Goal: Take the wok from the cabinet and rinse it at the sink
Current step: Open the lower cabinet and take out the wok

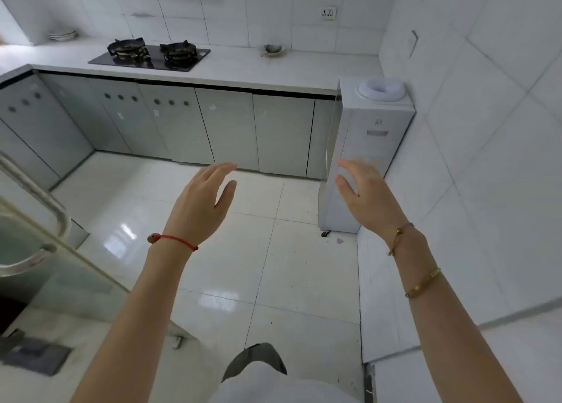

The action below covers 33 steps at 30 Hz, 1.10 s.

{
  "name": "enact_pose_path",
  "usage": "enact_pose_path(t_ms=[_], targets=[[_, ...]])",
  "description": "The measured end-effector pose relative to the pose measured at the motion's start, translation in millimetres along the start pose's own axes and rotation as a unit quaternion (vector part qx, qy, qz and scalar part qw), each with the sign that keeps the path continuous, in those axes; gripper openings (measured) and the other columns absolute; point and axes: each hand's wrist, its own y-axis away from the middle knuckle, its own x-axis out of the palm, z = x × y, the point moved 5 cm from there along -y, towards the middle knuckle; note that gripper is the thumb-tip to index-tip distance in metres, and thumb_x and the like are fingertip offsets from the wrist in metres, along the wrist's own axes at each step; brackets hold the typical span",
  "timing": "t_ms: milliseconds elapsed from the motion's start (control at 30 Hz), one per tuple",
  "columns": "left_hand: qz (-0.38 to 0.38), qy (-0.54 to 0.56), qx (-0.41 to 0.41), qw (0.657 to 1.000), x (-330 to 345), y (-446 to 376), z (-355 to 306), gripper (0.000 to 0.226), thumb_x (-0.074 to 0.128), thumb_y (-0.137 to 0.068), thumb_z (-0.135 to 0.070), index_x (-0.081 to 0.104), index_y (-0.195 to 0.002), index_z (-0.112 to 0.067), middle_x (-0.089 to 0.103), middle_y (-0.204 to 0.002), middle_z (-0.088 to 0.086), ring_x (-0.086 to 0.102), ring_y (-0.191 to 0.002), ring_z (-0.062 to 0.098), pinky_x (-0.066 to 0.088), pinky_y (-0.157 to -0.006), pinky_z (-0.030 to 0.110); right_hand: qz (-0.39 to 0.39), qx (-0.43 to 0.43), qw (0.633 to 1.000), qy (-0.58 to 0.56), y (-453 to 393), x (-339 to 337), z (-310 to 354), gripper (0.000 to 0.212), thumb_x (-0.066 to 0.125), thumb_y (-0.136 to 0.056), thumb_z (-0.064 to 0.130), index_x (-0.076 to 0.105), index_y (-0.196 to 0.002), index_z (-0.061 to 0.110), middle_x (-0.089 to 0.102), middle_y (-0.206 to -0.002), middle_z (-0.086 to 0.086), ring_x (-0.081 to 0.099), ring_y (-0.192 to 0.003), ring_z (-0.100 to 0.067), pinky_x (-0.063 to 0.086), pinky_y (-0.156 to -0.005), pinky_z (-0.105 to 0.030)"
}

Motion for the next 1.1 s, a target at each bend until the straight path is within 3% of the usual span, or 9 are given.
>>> enact_pose_path(t_ms=[500,833,1100], targets=[[0.01,0.003,-0.075,0.997,63,-48,49,0.038,0.047,-0.102,-0.019,0.053,-0.138,-0.009,0.058,-0.139,0.006,0.049,-0.133,0.022,0.038,-0.11,0.031,0.057,0.033,0.998,-0.022,-71,56,-50,0.044,0.039,-0.104,0.031,0.046,-0.143,0.012,0.048,-0.146,-0.009,0.034,-0.142,-0.023,0.028,-0.117,-0.045],[0.006,0.007,-0.095,0.995,84,-176,119,0.038,0.047,-0.102,-0.02,0.054,-0.137,-0.011,0.059,-0.137,0.003,0.05,-0.131,0.019,0.033,-0.107,0.023,0.071,0.044,0.996,-0.037,-216,99,-66,0.044,0.04,-0.104,0.032,0.046,-0.144,0.014,0.047,-0.148,-0.006,0.031,-0.144,-0.018,0.025,-0.118,-0.035],[0.014,0.001,-0.093,0.996,101,-279,182,0.037,0.047,-0.101,-0.019,0.055,-0.137,-0.01,0.06,-0.136,0.005,0.051,-0.13,0.02,0.033,-0.107,0.025,0.079,0.044,0.995,-0.042,-334,141,-73,0.045,0.039,-0.104,0.034,0.045,-0.145,0.015,0.045,-0.15,-0.005,0.028,-0.145,-0.018,0.027,-0.119,-0.039]])
